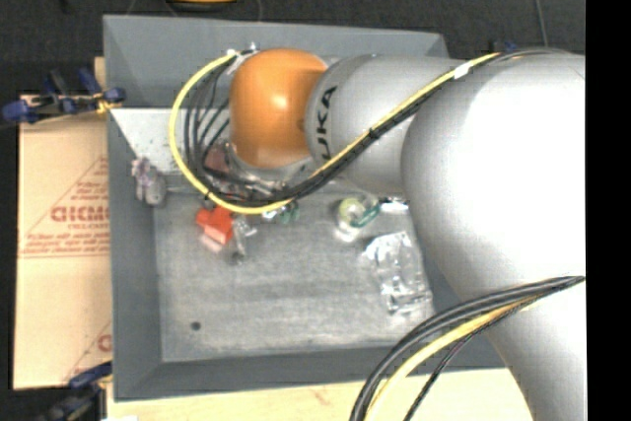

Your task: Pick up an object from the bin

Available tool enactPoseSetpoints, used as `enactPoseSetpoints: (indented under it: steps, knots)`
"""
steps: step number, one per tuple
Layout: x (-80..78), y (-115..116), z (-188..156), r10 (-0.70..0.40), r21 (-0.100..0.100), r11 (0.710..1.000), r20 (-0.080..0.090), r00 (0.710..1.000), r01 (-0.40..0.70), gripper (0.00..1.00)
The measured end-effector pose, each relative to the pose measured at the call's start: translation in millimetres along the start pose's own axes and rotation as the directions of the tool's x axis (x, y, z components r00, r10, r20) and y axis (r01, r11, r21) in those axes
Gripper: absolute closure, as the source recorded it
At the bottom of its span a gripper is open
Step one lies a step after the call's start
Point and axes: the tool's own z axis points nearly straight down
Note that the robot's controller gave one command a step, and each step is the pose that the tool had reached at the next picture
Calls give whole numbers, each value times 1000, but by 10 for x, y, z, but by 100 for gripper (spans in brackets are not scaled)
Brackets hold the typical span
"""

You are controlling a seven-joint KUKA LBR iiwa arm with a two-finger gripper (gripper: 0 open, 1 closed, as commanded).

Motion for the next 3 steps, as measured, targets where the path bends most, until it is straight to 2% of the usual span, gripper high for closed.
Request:
enactPoseSetpoints:
  steps: [1,2,3]
  knots:
    - [-14,-10,-33,4,0,1000,3,1000,-4,100]
    - [311,-382,-59,-495,5,869,9,869,495,100]
    - [-43,-462,-39,-593,0,805,-1,805,593,100]
